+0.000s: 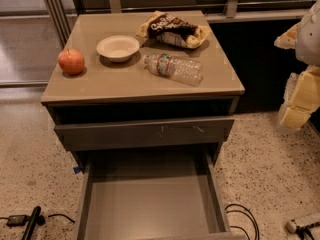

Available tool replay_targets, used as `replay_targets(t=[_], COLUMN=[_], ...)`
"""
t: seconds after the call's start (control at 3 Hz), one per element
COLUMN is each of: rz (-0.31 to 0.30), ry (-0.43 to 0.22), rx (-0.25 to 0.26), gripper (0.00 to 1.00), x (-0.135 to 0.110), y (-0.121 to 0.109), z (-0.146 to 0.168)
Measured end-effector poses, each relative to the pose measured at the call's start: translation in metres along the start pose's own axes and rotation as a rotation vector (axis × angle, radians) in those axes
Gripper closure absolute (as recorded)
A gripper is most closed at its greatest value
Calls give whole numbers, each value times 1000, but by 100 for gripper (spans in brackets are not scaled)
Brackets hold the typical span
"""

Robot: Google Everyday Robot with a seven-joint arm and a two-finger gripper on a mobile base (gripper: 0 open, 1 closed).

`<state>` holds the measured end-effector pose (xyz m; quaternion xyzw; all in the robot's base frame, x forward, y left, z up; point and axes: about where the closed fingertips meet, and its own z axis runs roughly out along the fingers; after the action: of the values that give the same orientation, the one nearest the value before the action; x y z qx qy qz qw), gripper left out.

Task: Place water bottle into middle drawer

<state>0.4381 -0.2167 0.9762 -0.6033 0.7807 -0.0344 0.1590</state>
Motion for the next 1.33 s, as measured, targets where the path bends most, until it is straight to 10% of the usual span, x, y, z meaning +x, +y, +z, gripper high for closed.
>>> replay_targets(t=[0.67, 1.33], rz=[-43, 51], ry=[-39, -321], rx=[8, -2], gripper=[0, 0], x=[-4, -30], y=[-2, -22], z=[-3, 11])
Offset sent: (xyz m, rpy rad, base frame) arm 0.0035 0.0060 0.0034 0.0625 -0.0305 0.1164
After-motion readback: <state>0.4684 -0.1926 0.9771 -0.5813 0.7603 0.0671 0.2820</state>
